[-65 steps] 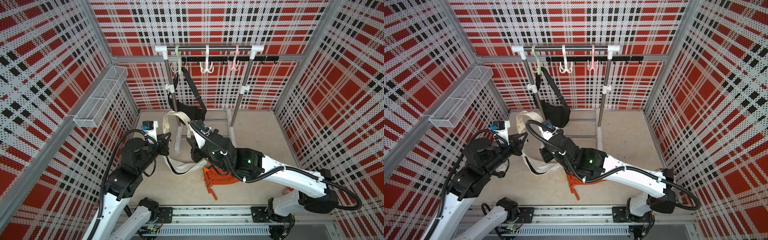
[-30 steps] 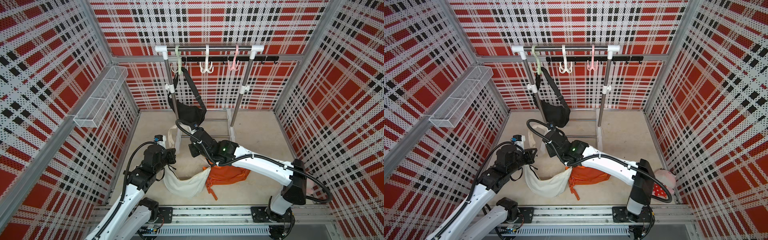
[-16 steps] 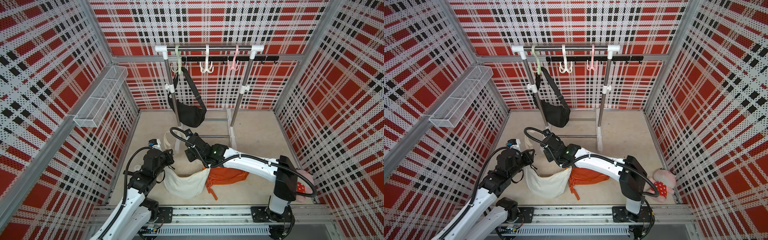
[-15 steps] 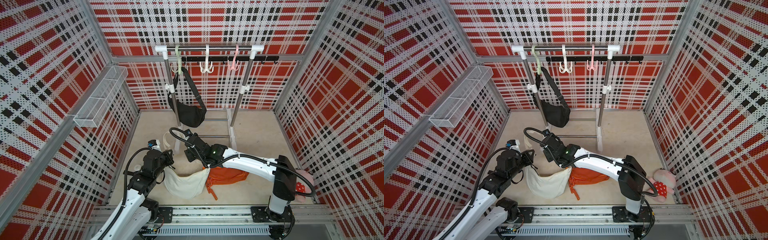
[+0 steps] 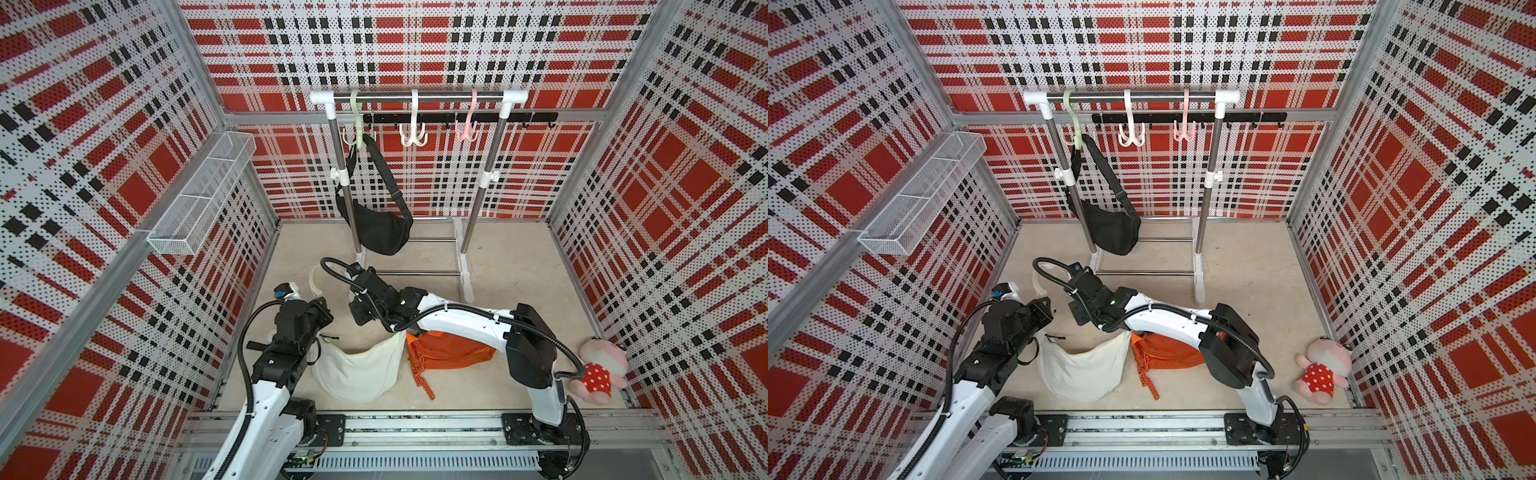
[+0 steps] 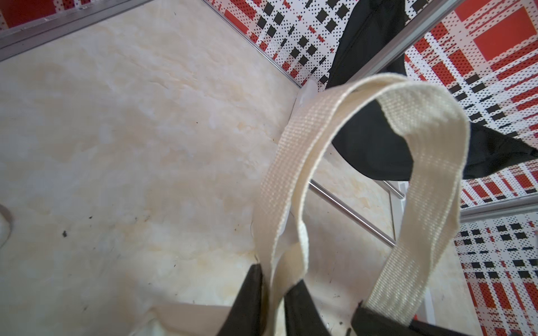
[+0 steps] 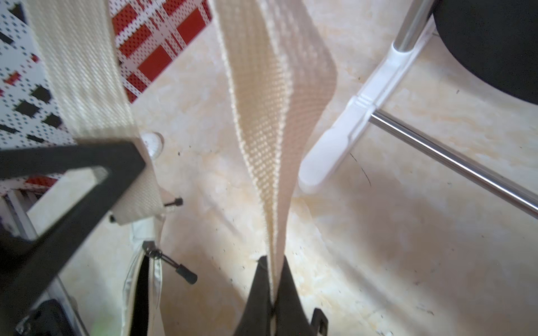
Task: Take the bag off the hook
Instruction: Place the bag at the center of the board.
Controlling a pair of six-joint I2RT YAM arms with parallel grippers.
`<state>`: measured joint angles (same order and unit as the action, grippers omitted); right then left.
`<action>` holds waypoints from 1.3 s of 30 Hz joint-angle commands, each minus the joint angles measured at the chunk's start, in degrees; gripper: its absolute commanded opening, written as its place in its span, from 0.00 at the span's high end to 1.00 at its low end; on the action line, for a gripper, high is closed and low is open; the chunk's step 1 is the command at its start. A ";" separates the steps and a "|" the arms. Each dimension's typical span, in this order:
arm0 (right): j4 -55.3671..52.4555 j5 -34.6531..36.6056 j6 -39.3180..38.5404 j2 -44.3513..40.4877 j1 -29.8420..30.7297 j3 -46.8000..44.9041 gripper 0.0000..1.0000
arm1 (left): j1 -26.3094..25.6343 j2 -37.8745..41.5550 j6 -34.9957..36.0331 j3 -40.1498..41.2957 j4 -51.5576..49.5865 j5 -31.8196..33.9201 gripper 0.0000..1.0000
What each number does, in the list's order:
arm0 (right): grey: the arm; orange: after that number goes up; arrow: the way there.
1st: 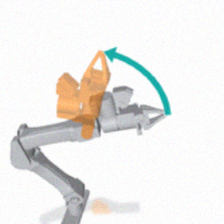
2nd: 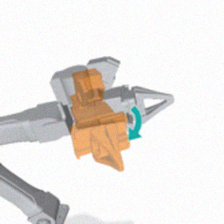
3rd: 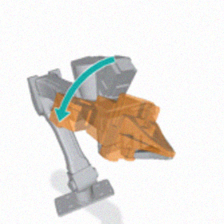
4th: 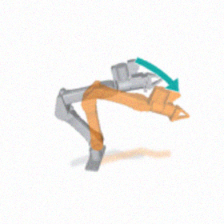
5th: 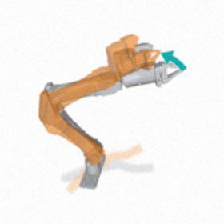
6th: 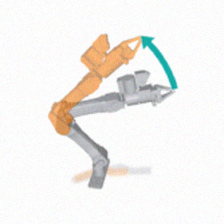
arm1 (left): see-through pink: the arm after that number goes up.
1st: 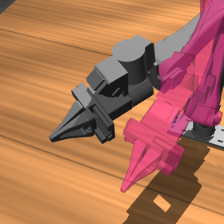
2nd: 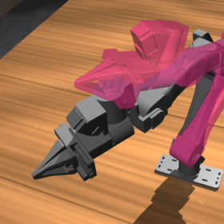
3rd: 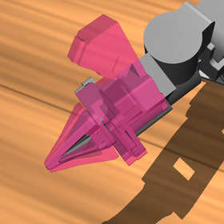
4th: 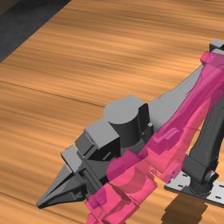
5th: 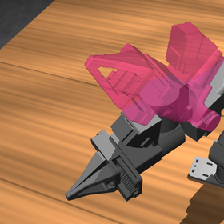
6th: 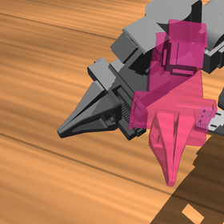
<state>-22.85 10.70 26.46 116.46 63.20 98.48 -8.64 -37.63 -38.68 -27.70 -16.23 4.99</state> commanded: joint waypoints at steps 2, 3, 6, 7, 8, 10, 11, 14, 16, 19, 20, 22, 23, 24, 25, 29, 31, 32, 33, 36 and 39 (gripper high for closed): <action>-1.09 -0.17 1.52 2.53 -0.26 2.93 1.00 | 0.29 0.10 2.91 -3.08 0.67 0.45 0.80; -1.60 0.35 1.78 2.49 -0.43 2.81 1.00 | 0.09 0.09 3.32 -3.45 0.59 0.41 0.80; -2.04 0.80 2.44 1.64 -1.36 1.35 1.00 | 0.16 0.01 4.54 -4.31 0.67 0.23 0.80; -2.07 0.87 2.61 1.18 -1.70 0.72 1.00 | 0.16 -0.07 4.81 -4.55 0.72 0.19 0.79; -2.11 0.88 2.76 0.69 -2.01 0.06 1.00 | 0.15 -0.21 5.02 -4.79 0.68 0.14 0.79; -2.30 0.83 3.15 0.02 -2.78 -0.85 1.00 | 0.27 -0.47 5.45 -5.31 0.75 -0.15 0.77; -2.46 0.87 3.25 -0.30 -3.09 -1.17 0.99 | 0.20 -0.58 5.77 -5.56 0.72 -0.31 0.76; -2.54 0.82 3.08 -0.84 -3.35 -1.84 0.95 | 0.17 -0.69 6.63 -6.11 0.76 -0.22 0.67; -2.47 0.82 2.90 -0.91 -3.40 -1.91 0.93 | 0.21 -0.69 7.18 -6.38 0.76 0.22 0.61; -2.73 0.82 3.06 -0.80 -3.36 -1.78 0.85 | 0.19 -0.54 7.81 -6.74 0.67 0.89 0.54; -2.86 0.87 3.07 -0.80 -3.35 -1.71 0.83 | 0.15 -0.52 8.03 -6.96 0.63 0.97 0.54; -2.99 0.88 3.07 -0.88 -3.43 -1.70 0.78 | 0.20 -0.52 8.48 -7.40 0.43 1.23 0.53; -3.21 0.83 3.07 -0.97 -3.42 -1.70 0.73 | 0.21 -0.43 8.66 -7.66 0.32 1.37 0.53; -3.25 0.86 3.07 -1.21 -3.43 -1.66 0.69 | 0.17 -0.43 8.94 -7.84 0.17 1.55 0.53; -3.32 0.84 3.07 -1.39 -3.38 -1.71 0.66 | 0.23 -0.43 9.10 -8.02 0.09 1.72 0.53; -3.51 0.86 3.00 -2.61 -3.38 -1.76 0.57 | 0.16 -0.52 9.63 -8.41 0.24 2.03 0.52; -3.67 2.33 2.94 -3.45 -3.42 -1.88 0.54 | 0.21 -0.69 9.88 -8.59 0.36 1.88 0.52; -3.67 2.54 2.85 -3.93 -3.37 -1.85 0.53 | 0.22 -0.78 9.98 -8.68 0.50 1.95 0.52; -3.60 2.82 2.77 -4.41 -3.36 -1.82 0.53 | 0.29 -0.87 10.09 -8.81 0.63 1.87 0.52; -3.61 3.67 2.48 -5.82 -3.37 -1.80 0.51 | 0.27 -1.13 10.34 -9.16 1.00 1.69 0.51; -3.54 4.38 2.15 -7.11 -3.38 -1.81 0.50 | 0.25 -1.40 10.70 -9.55 1.20 1.25 0.51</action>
<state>-26.33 13.26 29.32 112.36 59.51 96.57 -8.64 -38.92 -29.34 -35.14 -16.05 6.46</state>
